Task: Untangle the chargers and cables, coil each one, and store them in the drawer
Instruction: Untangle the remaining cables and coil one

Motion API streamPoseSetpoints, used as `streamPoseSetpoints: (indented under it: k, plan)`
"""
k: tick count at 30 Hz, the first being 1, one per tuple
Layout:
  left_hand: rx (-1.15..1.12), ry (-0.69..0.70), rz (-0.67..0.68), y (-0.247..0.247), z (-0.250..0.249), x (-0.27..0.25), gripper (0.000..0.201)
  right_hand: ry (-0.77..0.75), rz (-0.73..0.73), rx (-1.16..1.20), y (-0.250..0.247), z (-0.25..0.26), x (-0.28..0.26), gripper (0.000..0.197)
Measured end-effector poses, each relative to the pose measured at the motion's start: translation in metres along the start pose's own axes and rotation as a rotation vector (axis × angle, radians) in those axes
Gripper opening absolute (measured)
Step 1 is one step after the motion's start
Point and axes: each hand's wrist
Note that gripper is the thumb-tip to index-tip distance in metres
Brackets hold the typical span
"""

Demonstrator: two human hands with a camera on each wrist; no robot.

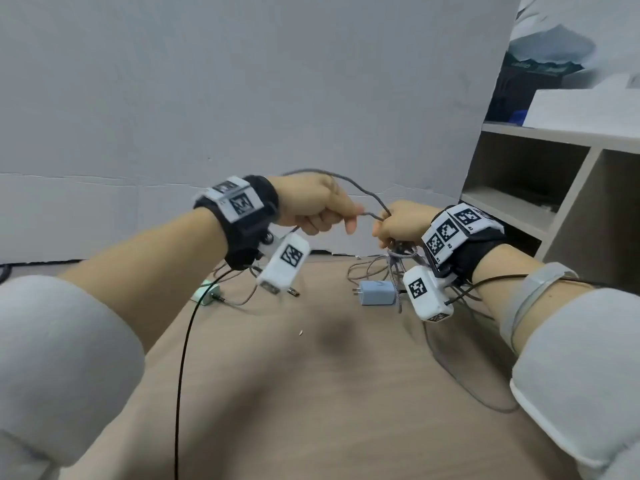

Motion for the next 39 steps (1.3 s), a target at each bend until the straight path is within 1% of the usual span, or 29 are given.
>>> streamPoseSetpoints:
  k: [1,2,5,8,11,14,16,18,19,21,23,24,25,26,28,30,31,32,33,35,37,38,39]
  plan:
    - [-0.105,0.014,0.010,-0.008,-0.001,-0.007,0.035,-0.029,0.009,0.036,0.000,0.004,-0.002,0.010]
    - [-0.209,0.029,-0.022,-0.014,-0.001,-0.013,0.034,-0.053,-0.010,0.060,-0.001,0.009,-0.003,0.007]
    - [-0.524,0.078,-0.165,-0.028,0.010,-0.021,0.035,-0.101,-0.091,0.101,-0.007,0.025,-0.008,0.006]
    - [-0.781,0.114,-0.291,-0.038,0.022,-0.018,0.037,-0.119,-0.070,0.168,-0.007,0.036,-0.008,0.006]
    - [-0.925,0.090,-0.456,-0.048,0.029,-0.012,0.039,-0.187,-0.065,0.271,0.001,0.038,-0.005,0.009]
    - [-1.036,0.048,-0.610,-0.057,0.033,-0.004,0.039,-0.230,-0.097,0.267,0.008,0.037,-0.005,0.026]
    - [-1.088,0.045,-0.691,-0.058,0.035,0.000,0.041,-0.258,-0.135,0.257,0.010,0.035,-0.004,0.032]
    - [-1.114,0.046,-0.738,-0.058,0.036,0.003,0.041,-0.283,-0.142,0.259,0.010,0.033,-0.004,0.032]
    - [-1.116,0.041,-0.760,-0.058,0.036,0.004,0.042,-0.305,-0.123,0.297,0.011,0.030,-0.005,0.028]
    - [-1.039,0.034,-0.820,-0.057,0.039,0.004,0.041,-0.353,-0.080,0.430,0.010,0.025,-0.005,0.020]
    - [-0.792,0.035,-0.874,-0.055,0.044,0.003,0.037,-0.367,-0.072,0.618,0.006,0.021,-0.005,0.022]
    - [-0.645,0.020,-0.858,-0.054,0.047,0.002,0.036,-0.350,-0.078,0.719,0.004,0.018,-0.005,0.022]
    - [-0.513,-0.014,-0.805,-0.053,0.051,0.000,0.034,-0.320,-0.092,0.804,0.000,0.015,-0.005,0.022]
    - [-0.403,-0.065,-0.716,-0.052,0.054,-0.003,0.033,-0.285,-0.113,0.873,-0.003,0.013,-0.005,0.023]
    - [-0.225,-0.183,-0.480,-0.051,0.060,-0.011,0.032,-0.232,-0.157,0.972,-0.005,0.010,-0.005,0.023]
    - [-0.094,-0.251,-0.263,-0.045,0.064,-0.018,0.034,-0.199,-0.170,1.045,-0.004,0.009,-0.005,0.024]
    - [-0.044,-0.259,-0.199,-0.042,0.065,-0.021,0.035,-0.188,-0.168,1.063,-0.003,0.009,-0.005,0.024]
    - [0.008,-0.270,-0.178,-0.040,0.065,-0.023,0.036,-0.179,-0.160,1.058,-0.001,0.009,-0.005,0.024]
    - [0.063,-0.289,-0.208,-0.041,0.065,-0.025,0.037,-0.167,-0.143,1.030,0.000,0.008,-0.006,0.022]
    - [0.199,-0.324,-0.368,-0.047,0.063,-0.029,0.040,-0.158,-0.088,0.962,0.004,0.007,-0.009,0.018]
    - [0.391,-0.336,-0.507,-0.053,0.062,-0.029,0.043,-0.185,-0.052,0.956,0.007,0.010,-0.011,0.017]
    - [0.474,-0.338,-0.549,-0.053,0.063,-0.028,0.044,-0.204,-0.047,0.986,0.008,0.013,-0.012,0.017]
    - [0.521,-0.334,-0.562,-0.052,0.066,-0.025,0.044,-0.226,-0.047,1.028,0.008,0.017,-0.013,0.018]
Point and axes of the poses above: each hand's wrist, its own x-axis towards the middle knuckle, its own y-axis out of the palm, z = x × y, and after that the axes turned 5 degrees about z, right-handed
